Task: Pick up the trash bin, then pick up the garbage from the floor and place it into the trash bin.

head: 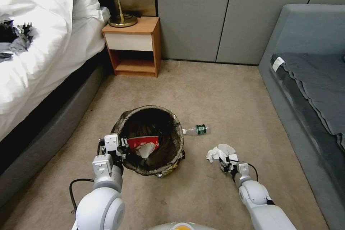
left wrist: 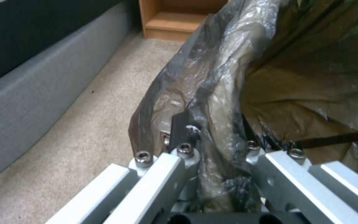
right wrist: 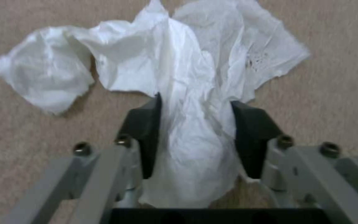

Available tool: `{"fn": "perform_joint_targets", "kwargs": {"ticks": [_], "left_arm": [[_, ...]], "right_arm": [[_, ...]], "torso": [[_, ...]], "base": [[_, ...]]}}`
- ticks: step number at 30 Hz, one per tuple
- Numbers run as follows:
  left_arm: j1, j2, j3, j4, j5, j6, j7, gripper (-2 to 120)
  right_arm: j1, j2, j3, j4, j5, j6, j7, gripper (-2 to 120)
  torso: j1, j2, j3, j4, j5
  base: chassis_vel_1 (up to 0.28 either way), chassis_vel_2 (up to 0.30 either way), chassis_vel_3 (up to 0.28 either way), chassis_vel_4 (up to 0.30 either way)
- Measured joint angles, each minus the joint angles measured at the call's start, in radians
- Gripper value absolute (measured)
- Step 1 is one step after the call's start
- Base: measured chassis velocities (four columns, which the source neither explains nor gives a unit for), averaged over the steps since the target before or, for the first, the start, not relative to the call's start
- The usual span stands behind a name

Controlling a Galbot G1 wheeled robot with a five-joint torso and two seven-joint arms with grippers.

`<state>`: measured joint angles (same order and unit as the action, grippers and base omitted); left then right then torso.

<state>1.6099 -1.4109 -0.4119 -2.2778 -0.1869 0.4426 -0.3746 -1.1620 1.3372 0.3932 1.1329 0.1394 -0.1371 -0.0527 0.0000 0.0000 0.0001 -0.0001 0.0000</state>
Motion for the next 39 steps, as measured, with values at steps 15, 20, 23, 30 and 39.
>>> {"fn": "perform_joint_targets", "kwargs": {"ticks": [15,20,23,30,39], "left_arm": [[0.016,-0.001,-0.002,-0.017,0.006,-0.006,0.000,2],[0.016,0.000,-0.002,-0.020,0.007,-0.006,0.000,2],[0.015,0.002,-0.001,-0.019,0.006,-0.006,0.000,2],[0.010,0.005,0.000,-0.004,0.001,-0.006,0.000,2],[-0.001,0.012,0.016,0.018,-0.001,-0.004,0.001,2]], "right_arm": [[0.018,0.010,0.007,-0.061,-0.018,0.066,-0.021,0],[-0.008,0.008,0.012,0.008,-0.021,0.088,-0.007,0],[-0.026,0.008,0.012,0.052,-0.021,0.108,0.006,0],[-0.118,0.015,0.017,0.279,0.006,0.231,0.036,0],[-0.209,0.004,0.003,0.618,0.056,0.380,-0.068,0]], "torso": [[0.000,0.000,0.000,0.0003,0.0003],[0.000,0.000,0.000,-0.0002,-0.0001],[0.000,0.000,0.000,0.0001,-0.0001],[0.000,0.000,0.000,0.0002,-0.0001],[0.000,0.000,0.000,0.0002,-0.0001]], "base": [[0.000,0.000,0.000,0.000],[0.000,0.000,0.000,0.000],[0.000,0.000,0.000,0.000],[0.000,0.000,0.000,0.000],[0.000,0.000,0.000,0.000]]}}
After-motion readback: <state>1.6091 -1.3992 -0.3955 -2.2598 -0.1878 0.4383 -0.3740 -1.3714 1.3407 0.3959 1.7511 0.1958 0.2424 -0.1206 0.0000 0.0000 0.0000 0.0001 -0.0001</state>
